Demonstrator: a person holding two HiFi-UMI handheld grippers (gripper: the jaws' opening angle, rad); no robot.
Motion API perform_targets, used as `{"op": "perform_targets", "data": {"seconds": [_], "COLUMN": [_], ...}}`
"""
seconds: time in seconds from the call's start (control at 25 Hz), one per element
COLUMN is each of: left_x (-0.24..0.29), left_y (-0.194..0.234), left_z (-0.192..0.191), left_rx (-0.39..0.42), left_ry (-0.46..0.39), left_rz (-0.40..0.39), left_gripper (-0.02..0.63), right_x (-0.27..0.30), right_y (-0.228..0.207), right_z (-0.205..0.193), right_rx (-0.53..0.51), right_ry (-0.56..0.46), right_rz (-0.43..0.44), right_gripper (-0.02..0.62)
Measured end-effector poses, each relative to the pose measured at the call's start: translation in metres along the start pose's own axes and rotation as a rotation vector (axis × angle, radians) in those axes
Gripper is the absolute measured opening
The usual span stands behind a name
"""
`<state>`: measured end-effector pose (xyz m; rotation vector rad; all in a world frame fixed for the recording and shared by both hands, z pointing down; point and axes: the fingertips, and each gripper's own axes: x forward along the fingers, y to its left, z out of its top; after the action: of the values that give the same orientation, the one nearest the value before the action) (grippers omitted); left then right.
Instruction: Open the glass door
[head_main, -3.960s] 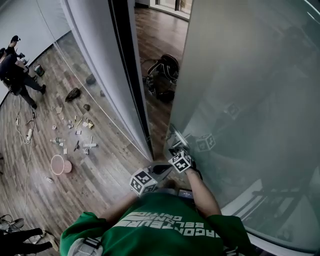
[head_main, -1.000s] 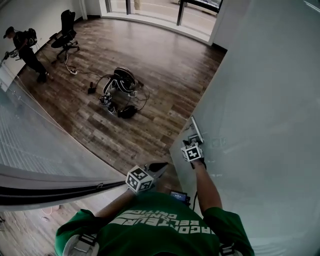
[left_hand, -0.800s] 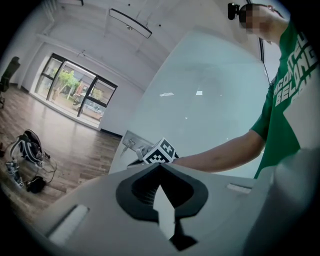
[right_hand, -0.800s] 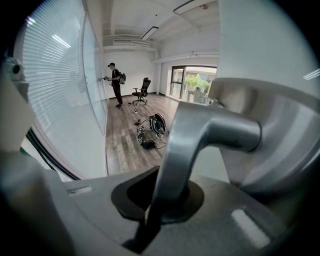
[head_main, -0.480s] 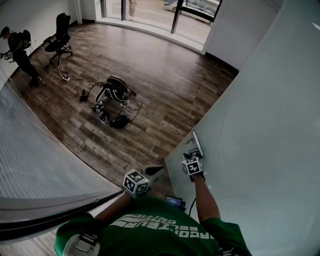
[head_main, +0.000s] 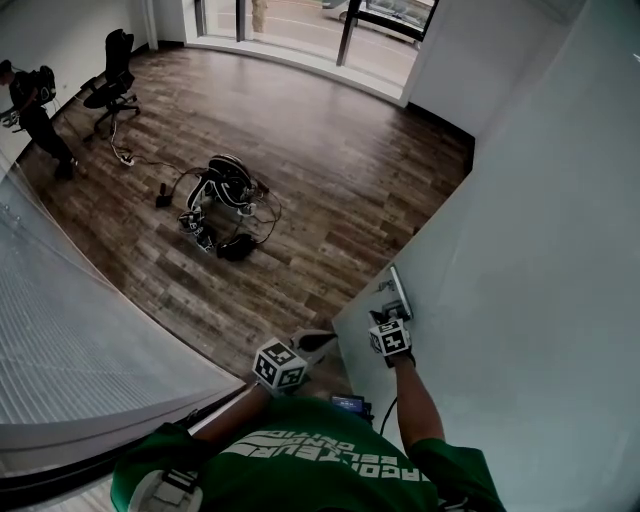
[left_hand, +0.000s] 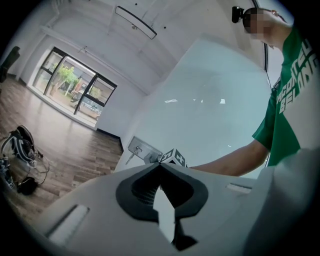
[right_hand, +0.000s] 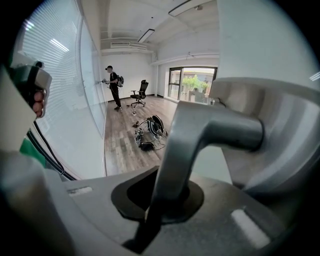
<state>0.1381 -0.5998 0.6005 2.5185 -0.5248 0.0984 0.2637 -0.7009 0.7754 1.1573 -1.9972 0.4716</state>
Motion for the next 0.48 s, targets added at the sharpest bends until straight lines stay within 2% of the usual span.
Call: {"op": "perform_targets", "data": {"seconds": [0.48], "left_x": [0.017], "left_y": [-0.012], "left_z": [-0.006], "left_rx": [-0.005], "left_ry": [0.024], "left_rz": [-0.018], "left_gripper": [0.015], "right_x": [-0.008], "right_y": [-0.047], "right_z": [-0.007], "right_rx": [0.051], "right_ry": [0.008], "right_rz": [-0.041], "right_gripper": [-0.008]}}
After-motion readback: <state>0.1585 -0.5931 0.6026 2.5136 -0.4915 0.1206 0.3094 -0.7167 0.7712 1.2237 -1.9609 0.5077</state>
